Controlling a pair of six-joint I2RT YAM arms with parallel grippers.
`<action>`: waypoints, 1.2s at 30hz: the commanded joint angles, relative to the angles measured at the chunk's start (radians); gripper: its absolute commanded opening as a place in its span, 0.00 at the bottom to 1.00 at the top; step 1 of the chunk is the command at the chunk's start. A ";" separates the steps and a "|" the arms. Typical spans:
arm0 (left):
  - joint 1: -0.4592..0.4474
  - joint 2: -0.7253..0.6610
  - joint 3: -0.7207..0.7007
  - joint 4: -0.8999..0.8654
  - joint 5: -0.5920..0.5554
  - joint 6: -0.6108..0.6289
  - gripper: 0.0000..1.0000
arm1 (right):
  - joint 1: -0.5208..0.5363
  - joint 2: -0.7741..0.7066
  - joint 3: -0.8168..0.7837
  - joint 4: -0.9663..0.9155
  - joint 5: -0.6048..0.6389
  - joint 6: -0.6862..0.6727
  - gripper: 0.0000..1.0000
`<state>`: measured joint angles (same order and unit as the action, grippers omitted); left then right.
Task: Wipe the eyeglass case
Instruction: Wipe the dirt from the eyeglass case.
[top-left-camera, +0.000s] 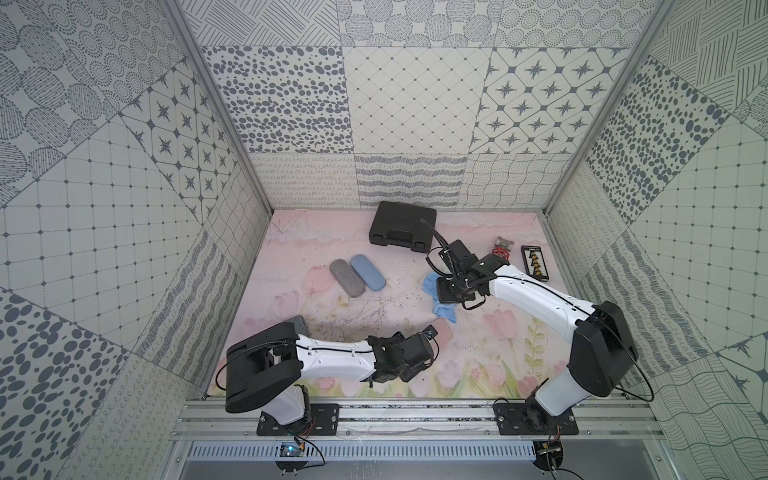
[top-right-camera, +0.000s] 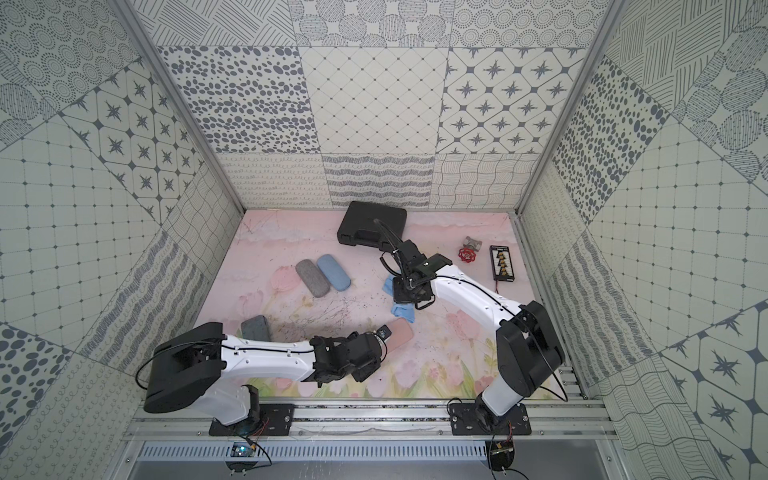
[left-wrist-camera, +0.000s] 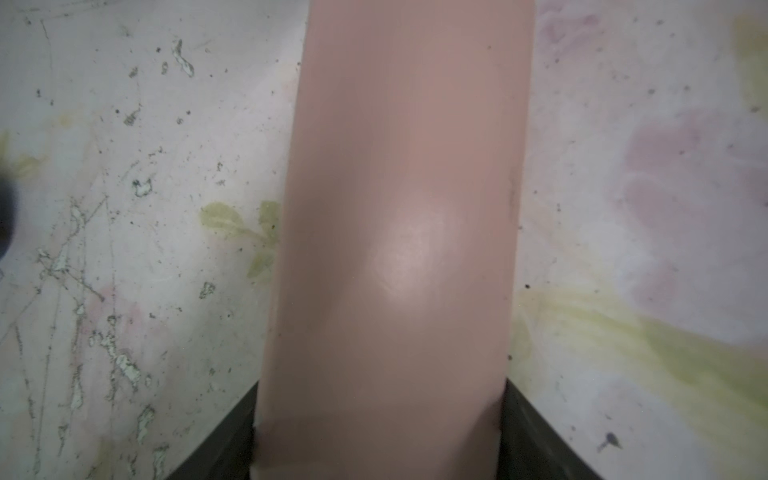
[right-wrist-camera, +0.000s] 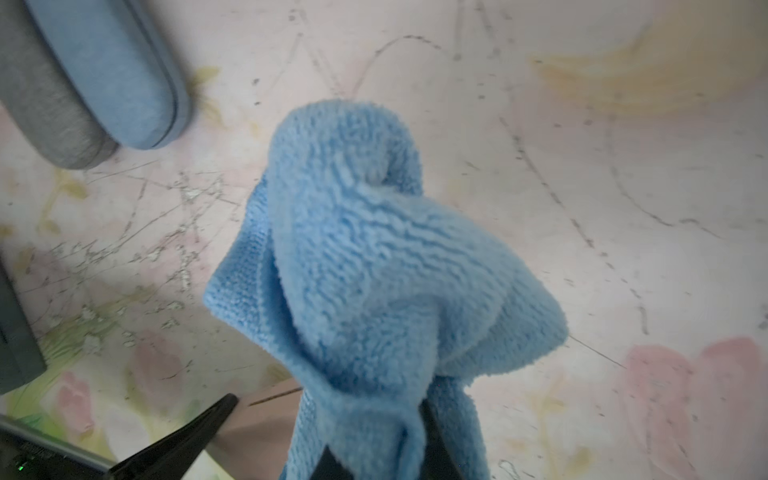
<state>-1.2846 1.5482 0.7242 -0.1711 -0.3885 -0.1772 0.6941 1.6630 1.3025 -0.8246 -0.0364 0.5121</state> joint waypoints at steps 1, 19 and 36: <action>-0.067 0.070 0.063 -0.099 -0.237 0.070 0.22 | 0.080 0.119 0.091 0.004 -0.083 0.009 0.00; -0.065 0.136 0.083 -0.194 -0.229 -0.147 0.06 | -0.307 -0.062 -0.478 0.174 -0.377 0.009 0.00; -0.041 0.107 0.051 -0.161 -0.157 -0.166 0.07 | 0.025 0.074 -0.256 0.216 -0.416 0.079 0.00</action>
<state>-1.3556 1.6444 0.8062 -0.2562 -0.5507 -0.2768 0.7788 1.7432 1.1389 -0.6384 -0.3500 0.5529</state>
